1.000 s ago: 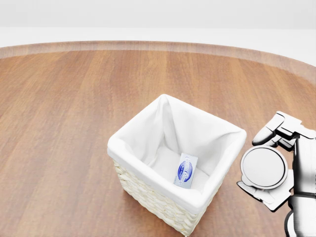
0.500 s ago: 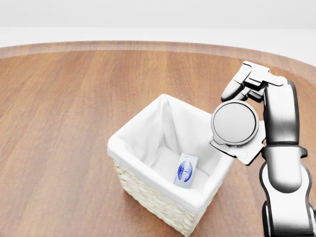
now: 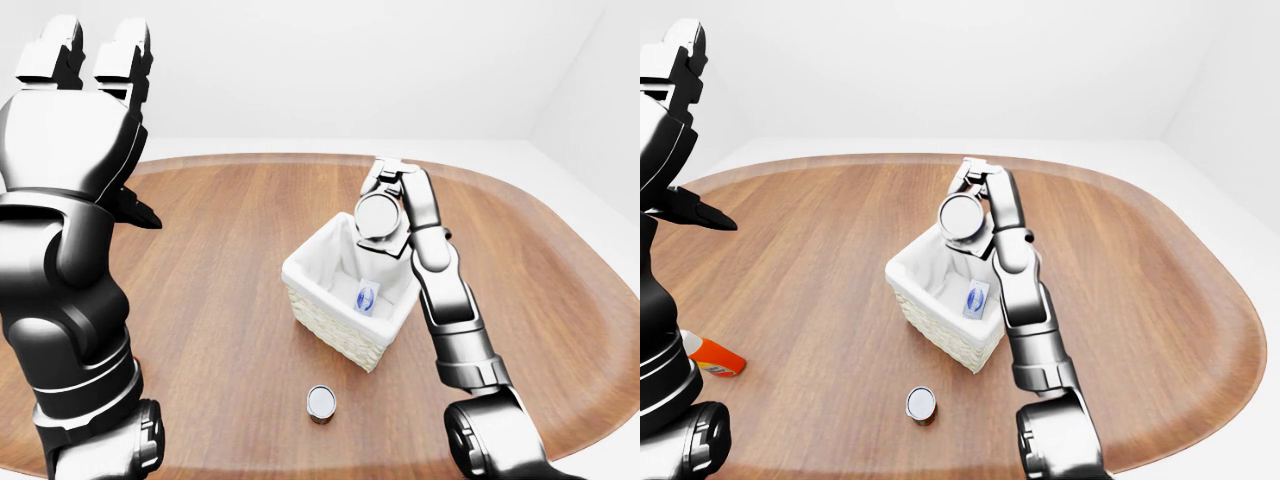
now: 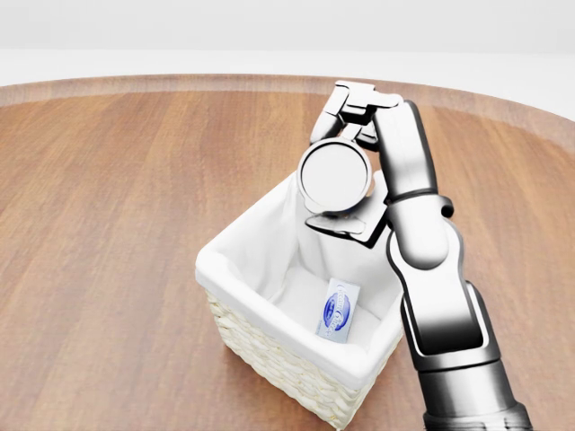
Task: Pick up the alphabet soup and the cream cheese box, and put them in the basket.
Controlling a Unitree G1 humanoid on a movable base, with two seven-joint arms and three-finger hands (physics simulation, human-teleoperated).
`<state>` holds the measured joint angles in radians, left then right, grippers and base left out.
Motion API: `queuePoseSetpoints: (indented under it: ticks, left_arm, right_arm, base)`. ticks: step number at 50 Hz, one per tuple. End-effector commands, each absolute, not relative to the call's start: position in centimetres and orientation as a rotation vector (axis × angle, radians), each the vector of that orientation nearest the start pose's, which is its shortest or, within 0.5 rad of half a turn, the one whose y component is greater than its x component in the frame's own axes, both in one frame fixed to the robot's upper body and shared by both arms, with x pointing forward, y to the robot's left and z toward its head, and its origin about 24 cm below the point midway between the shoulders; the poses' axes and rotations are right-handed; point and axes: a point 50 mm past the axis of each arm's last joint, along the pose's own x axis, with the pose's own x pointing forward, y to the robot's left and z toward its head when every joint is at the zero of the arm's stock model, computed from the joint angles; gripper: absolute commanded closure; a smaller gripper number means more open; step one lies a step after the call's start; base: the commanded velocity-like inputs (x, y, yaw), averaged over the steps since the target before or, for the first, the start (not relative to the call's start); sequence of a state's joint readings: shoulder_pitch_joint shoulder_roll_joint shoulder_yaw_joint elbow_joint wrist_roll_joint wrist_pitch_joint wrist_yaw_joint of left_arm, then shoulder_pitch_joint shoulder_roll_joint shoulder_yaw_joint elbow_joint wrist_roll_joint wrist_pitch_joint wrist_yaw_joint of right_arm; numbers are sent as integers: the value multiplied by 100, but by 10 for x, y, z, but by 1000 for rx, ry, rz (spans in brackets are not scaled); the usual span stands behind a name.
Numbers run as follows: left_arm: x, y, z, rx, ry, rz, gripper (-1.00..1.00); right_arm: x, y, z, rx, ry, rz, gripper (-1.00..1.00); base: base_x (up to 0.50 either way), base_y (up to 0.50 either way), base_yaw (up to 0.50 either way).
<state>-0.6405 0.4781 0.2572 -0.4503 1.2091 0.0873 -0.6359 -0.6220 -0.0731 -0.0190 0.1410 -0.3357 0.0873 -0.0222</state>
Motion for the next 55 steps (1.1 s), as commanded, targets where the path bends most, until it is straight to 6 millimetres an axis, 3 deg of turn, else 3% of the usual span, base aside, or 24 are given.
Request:
queuePoseSetpoints:
  ticks: [1,22,40,54,55]
  left_arm:
    - [259,210,310,1586,-386,416,-100]
    - [259,210,309,1588,-381,416,-100]
    - [261,211,307,1584,-379,413,-100]
    - [259,210,310,1590,-379,418,-100]
    - [259,210,309,1589,-380,418,-100]
  right_arm:
    - [370,-101,178,-365,-308,56,100]
    - [383,-115,111,-410,-15,17,100]
    - [380,-113,119,-399,-61,33,100]
    - [374,-114,109,-398,-43,37,100]
    - [374,-115,110,-396,-45,38,79]
  base:
    - [0,0,0]
    - [0,0,0]
    - [0,0,0]
    - [0,0,0]
    - [0,0,0]
